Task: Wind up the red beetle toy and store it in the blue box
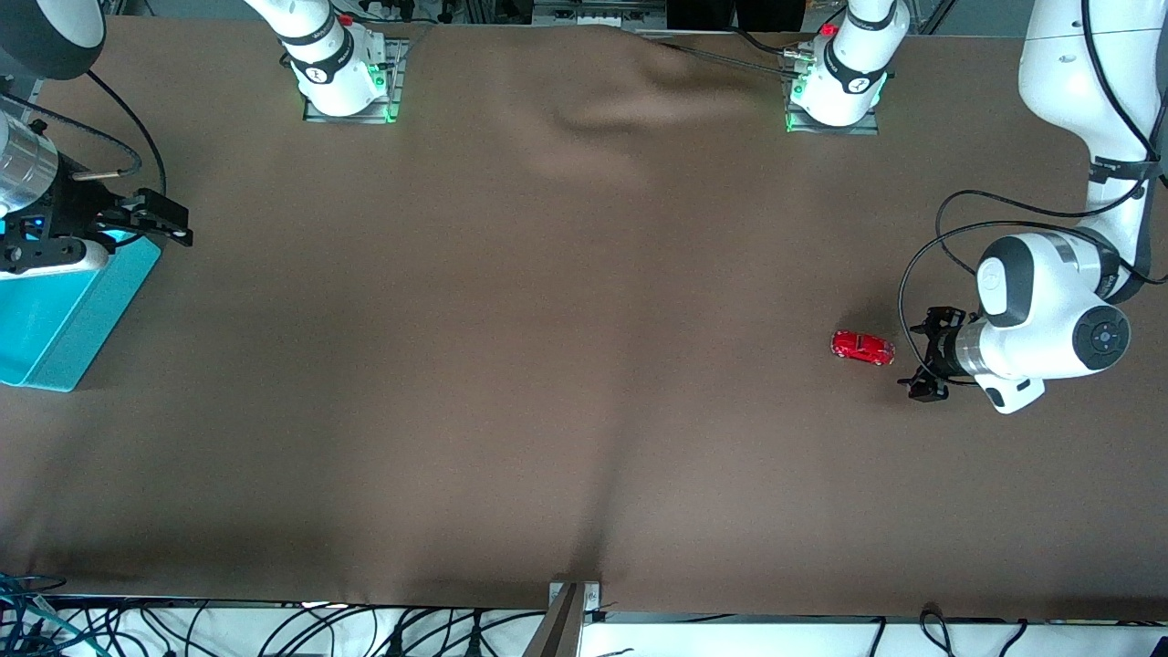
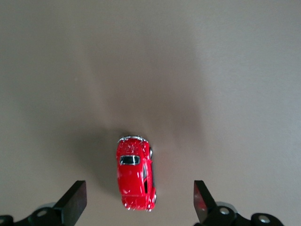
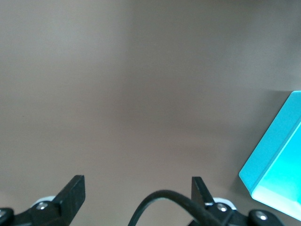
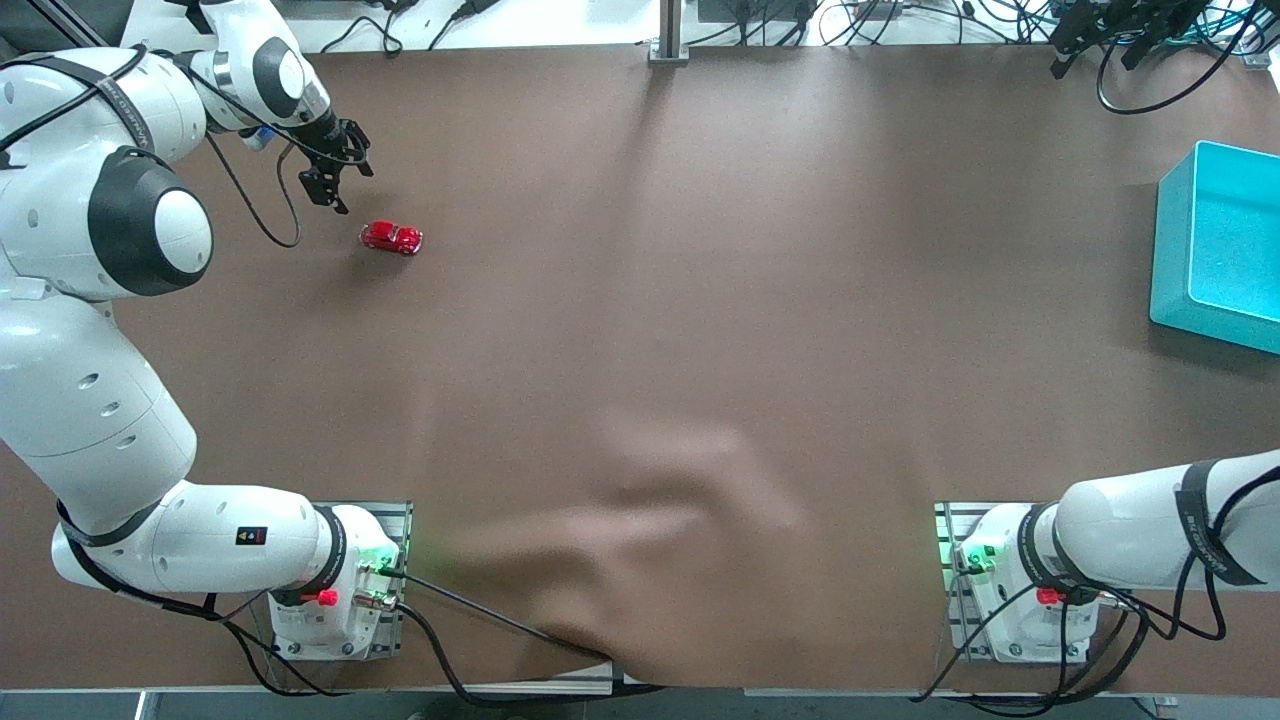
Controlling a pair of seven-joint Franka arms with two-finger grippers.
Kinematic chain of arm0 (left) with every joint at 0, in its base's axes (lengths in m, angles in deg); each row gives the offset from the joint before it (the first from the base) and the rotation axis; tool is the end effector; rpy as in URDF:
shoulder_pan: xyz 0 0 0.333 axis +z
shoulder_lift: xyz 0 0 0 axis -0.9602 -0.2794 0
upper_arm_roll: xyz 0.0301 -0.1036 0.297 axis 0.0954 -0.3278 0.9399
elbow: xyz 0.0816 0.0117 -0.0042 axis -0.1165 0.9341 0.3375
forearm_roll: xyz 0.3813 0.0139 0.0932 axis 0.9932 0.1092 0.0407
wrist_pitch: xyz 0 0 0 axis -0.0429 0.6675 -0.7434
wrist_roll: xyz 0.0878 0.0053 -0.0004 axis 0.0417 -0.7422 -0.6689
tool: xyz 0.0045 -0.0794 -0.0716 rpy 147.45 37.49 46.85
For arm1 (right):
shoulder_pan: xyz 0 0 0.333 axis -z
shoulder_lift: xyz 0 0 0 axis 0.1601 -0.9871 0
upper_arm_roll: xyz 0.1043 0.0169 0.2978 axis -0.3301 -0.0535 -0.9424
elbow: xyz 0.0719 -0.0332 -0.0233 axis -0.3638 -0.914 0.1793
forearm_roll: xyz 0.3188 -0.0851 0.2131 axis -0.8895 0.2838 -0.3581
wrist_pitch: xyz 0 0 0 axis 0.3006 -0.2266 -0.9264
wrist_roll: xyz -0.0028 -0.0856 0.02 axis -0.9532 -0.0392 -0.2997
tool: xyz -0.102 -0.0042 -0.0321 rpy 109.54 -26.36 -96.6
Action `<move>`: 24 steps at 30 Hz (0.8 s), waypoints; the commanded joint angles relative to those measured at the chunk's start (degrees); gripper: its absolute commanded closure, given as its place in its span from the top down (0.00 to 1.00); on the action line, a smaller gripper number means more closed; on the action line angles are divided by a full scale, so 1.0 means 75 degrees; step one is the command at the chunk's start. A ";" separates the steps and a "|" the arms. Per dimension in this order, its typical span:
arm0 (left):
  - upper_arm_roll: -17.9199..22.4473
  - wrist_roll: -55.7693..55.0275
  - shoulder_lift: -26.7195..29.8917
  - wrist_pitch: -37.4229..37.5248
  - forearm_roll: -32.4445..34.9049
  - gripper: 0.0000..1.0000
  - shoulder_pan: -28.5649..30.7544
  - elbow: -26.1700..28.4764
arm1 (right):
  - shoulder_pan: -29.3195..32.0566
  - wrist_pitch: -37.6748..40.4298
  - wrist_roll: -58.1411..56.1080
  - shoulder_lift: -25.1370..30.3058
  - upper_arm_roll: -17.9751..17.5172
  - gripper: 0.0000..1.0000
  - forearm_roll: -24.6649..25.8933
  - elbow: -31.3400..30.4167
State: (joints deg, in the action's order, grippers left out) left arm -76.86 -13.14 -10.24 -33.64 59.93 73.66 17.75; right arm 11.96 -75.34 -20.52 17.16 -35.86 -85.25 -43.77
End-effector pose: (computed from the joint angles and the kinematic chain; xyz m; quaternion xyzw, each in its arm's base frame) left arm 0.6314 0.0392 0.2441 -0.7801 -0.6153 0.1103 0.0267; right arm 0.5685 0.0047 0.5604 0.9974 0.0643 -0.0311 0.0043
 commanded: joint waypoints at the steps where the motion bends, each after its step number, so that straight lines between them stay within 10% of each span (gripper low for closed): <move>1: 0.0024 -0.0664 -0.0121 -0.0303 -0.0085 1.00 -0.0160 0.0147 | 0.0021 0.0014 -0.0035 0.0071 -0.0013 1.00 -0.0052 -0.0042; 24: -0.0046 -0.1099 -0.0637 -0.0585 -0.0378 1.00 -0.0219 0.0264 | 0.0021 -0.0010 -0.0035 0.0059 -0.0024 1.00 -0.0063 -0.0042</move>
State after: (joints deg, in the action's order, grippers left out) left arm -77.11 -20.70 -15.06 -37.43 58.73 72.31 19.04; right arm 11.96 -75.34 -20.52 17.14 -35.86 -85.25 -43.77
